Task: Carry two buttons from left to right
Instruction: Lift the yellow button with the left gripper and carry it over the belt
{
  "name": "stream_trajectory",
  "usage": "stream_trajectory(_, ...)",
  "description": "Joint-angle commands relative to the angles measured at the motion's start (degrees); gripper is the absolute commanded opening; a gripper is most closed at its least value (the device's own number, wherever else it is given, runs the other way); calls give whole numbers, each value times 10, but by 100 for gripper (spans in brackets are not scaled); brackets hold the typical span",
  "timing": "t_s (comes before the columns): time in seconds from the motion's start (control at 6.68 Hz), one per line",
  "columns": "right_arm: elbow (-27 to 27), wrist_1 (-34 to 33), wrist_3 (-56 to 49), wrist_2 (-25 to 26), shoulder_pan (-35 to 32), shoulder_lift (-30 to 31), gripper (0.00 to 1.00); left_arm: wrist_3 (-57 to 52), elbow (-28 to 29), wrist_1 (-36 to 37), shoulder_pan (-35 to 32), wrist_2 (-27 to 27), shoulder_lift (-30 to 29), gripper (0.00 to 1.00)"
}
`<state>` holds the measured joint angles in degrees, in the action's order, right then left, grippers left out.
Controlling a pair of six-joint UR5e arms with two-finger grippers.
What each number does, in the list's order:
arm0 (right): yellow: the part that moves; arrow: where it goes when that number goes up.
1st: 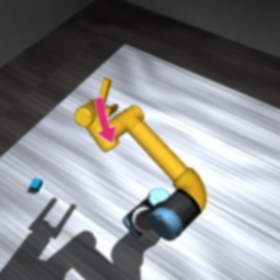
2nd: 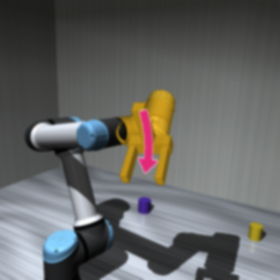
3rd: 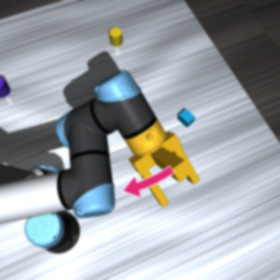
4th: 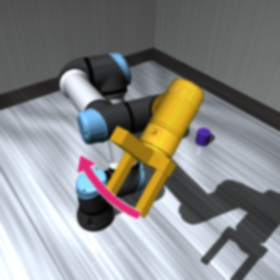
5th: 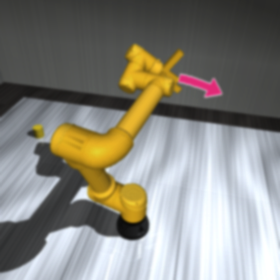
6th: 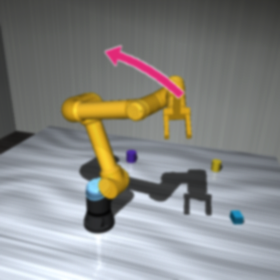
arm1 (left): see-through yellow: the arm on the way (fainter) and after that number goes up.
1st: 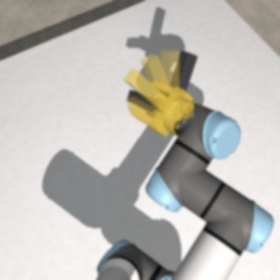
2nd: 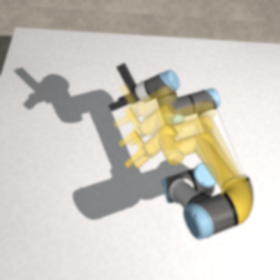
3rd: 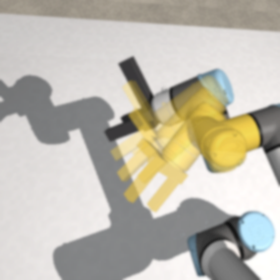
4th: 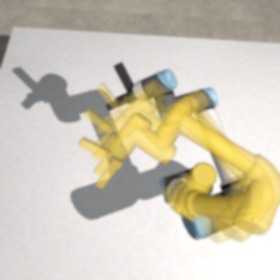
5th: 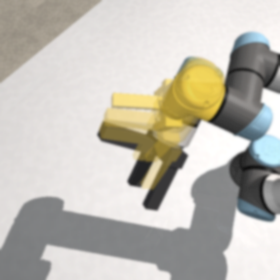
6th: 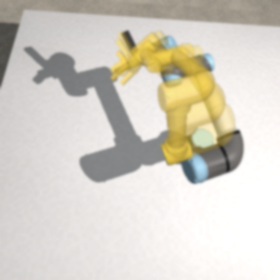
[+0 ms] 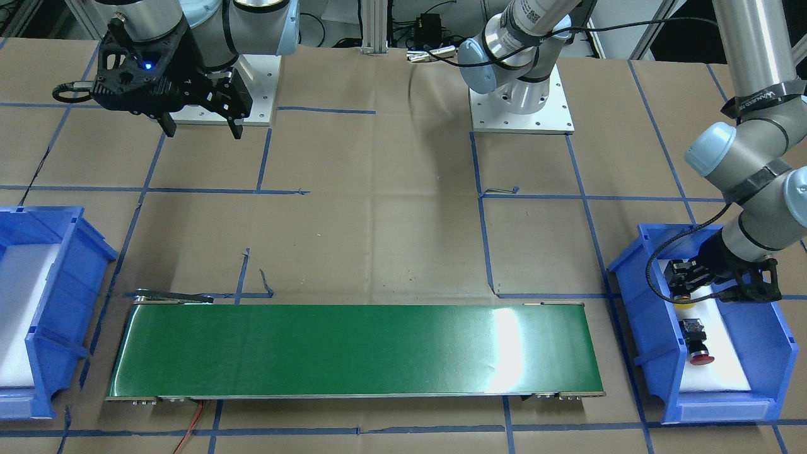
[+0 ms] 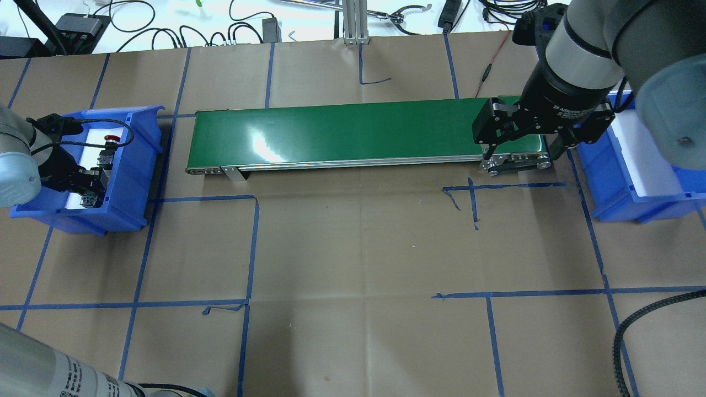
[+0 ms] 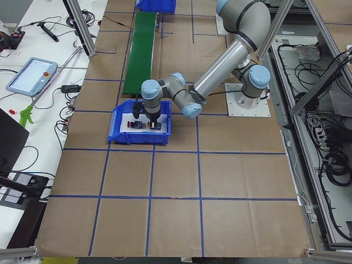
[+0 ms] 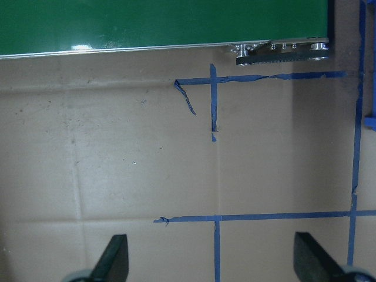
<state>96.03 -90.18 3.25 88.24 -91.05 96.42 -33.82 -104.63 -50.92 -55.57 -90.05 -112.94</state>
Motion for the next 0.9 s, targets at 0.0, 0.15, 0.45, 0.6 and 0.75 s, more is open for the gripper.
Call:
stream_trajectory(0.0, -1, 0, 0, 0, 0, 0, 100, 3, 31, -26, -3, 2, 24, 0)
stream_trajectory(0.15, -1, 0, 0, 0, 0, 0, 100, 2, 78, -104, -3, 0, 44, 0)
stream_trajectory(0.45, -1, 0, 0, -1, 0, 1, 100, 2, 204, -287, -4, -3, 63, 0)
stream_trajectory(0.6, -1, -1, 0, 1, 0, 0, 100, 6, 251, -344, -5, -3, 62, 0)
stream_trajectory(0.75, -1, 0, 0, 1, 0, 0, 100, 22, 275, -363, -11, -1, 58, 0)
